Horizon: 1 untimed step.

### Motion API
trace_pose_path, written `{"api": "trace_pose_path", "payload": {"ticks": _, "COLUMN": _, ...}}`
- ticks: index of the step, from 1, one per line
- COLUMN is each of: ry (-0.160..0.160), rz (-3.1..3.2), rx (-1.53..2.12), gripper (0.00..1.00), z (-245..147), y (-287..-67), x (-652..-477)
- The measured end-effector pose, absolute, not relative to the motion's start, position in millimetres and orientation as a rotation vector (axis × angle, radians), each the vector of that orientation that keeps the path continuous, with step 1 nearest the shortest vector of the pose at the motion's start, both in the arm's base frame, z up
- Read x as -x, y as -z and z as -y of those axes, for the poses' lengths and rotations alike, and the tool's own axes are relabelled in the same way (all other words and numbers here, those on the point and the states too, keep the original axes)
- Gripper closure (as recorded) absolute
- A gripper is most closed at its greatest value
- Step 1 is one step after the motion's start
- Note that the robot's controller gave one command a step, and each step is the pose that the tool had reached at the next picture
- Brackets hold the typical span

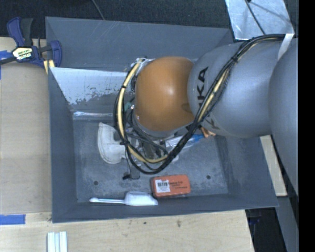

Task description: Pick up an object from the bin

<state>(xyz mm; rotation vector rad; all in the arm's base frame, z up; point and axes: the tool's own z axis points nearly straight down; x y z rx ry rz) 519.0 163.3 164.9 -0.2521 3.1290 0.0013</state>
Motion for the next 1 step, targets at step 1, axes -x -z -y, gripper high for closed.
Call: {"api": "trace_pose_path", "payload": {"ticks": 1, "ry": -0.002, "rz": -3.12, "rx": 0.305, "gripper": 0.0, "z": -132.9, "y": -123.8, "x": -551.4}}
